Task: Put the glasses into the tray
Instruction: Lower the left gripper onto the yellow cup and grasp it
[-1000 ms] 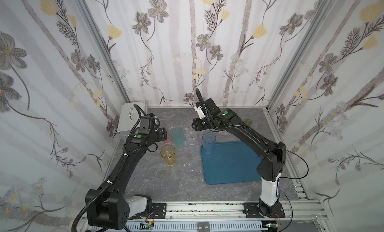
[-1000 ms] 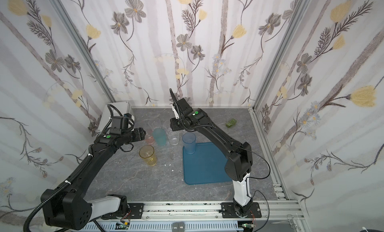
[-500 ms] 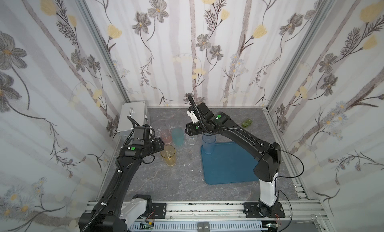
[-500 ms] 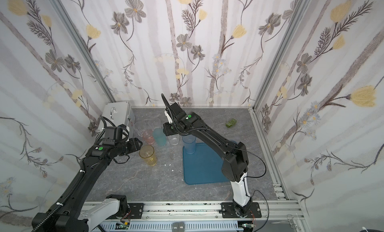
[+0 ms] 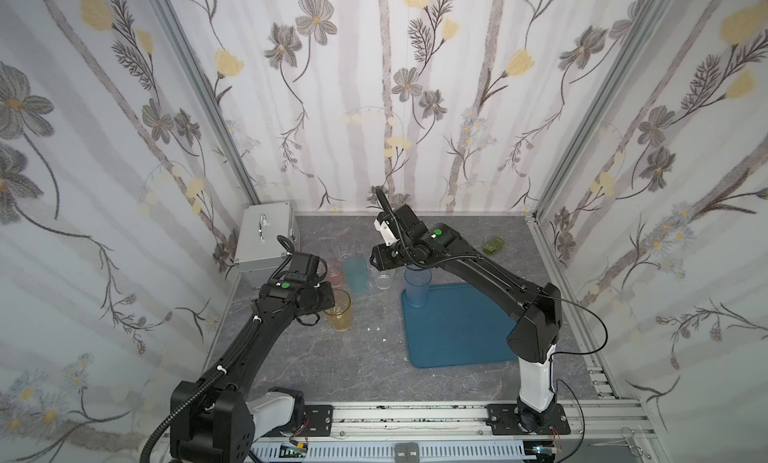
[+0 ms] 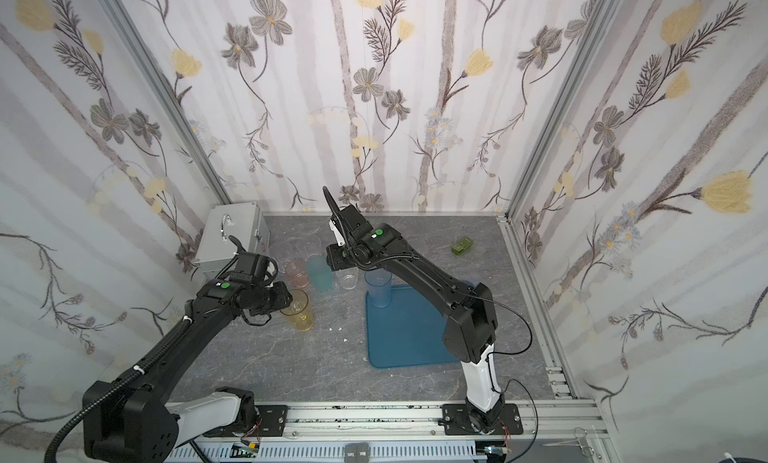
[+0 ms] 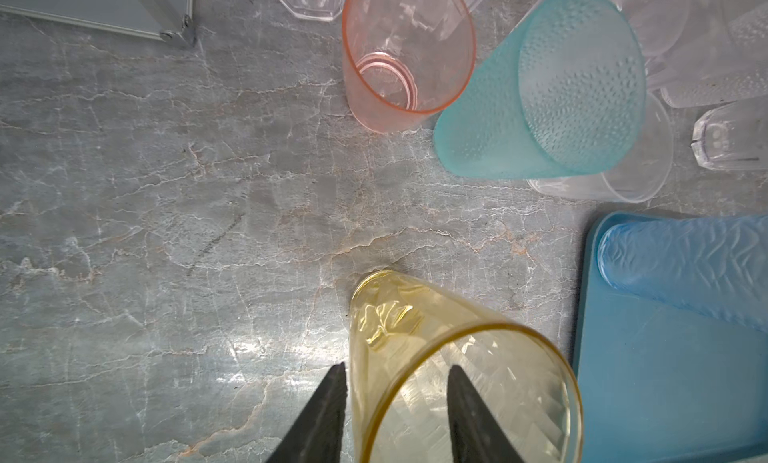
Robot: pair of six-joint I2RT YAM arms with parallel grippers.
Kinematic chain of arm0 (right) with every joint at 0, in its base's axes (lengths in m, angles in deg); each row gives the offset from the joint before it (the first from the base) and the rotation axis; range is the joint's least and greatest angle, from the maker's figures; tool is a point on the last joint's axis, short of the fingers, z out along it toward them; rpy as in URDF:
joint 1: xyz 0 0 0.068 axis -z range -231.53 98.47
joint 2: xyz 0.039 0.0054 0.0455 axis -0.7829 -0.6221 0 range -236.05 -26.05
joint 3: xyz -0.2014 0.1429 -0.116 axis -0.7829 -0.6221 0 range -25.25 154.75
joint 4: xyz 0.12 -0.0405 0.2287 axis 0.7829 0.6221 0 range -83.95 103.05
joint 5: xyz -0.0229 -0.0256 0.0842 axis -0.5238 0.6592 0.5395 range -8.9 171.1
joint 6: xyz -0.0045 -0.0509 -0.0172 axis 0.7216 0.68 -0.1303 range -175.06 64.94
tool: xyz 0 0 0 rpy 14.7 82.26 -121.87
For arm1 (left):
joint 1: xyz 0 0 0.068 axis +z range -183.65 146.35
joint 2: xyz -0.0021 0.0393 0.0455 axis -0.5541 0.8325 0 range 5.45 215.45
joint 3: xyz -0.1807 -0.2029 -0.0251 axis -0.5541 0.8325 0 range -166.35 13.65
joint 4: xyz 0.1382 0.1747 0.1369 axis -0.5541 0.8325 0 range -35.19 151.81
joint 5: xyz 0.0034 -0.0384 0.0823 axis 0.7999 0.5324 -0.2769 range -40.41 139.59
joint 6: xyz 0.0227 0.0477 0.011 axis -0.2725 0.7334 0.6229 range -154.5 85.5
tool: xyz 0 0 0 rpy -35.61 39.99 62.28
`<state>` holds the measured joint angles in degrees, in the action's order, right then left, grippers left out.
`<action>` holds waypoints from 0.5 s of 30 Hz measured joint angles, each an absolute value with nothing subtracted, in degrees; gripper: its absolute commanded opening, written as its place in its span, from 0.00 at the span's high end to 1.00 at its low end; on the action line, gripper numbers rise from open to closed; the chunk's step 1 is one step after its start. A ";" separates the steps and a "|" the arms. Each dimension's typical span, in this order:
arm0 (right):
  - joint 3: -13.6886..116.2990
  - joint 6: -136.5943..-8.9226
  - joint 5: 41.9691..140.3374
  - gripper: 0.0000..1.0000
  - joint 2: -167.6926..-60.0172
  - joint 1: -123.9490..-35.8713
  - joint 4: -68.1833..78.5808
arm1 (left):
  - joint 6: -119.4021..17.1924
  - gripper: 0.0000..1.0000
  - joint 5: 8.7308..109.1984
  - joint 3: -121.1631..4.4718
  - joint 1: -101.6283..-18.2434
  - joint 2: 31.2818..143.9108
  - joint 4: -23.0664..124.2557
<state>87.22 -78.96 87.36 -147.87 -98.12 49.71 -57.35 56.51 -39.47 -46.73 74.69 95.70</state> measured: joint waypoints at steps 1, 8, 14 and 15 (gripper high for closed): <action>86.80 -78.94 86.88 0.50 -147.63 -98.12 49.66 | -57.39 0.65 55.88 -39.60 -47.08 75.08 95.74; 84.05 -78.96 86.05 0.50 -146.41 -98.05 49.18 | -57.87 0.85 52.36 -40.10 -48.56 76.52 95.74; 83.00 -78.96 85.42 0.50 -145.29 -97.85 49.12 | -58.09 0.93 50.89 -40.21 -49.20 76.76 95.85; 82.93 -78.96 85.40 0.50 -145.21 -97.81 49.10 | -58.09 0.95 50.63 -40.26 -49.20 76.70 95.85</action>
<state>82.93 -78.96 85.40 -145.21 -97.81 49.10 -58.09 50.63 -40.26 -49.20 76.70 95.85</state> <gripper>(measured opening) 0.503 0.089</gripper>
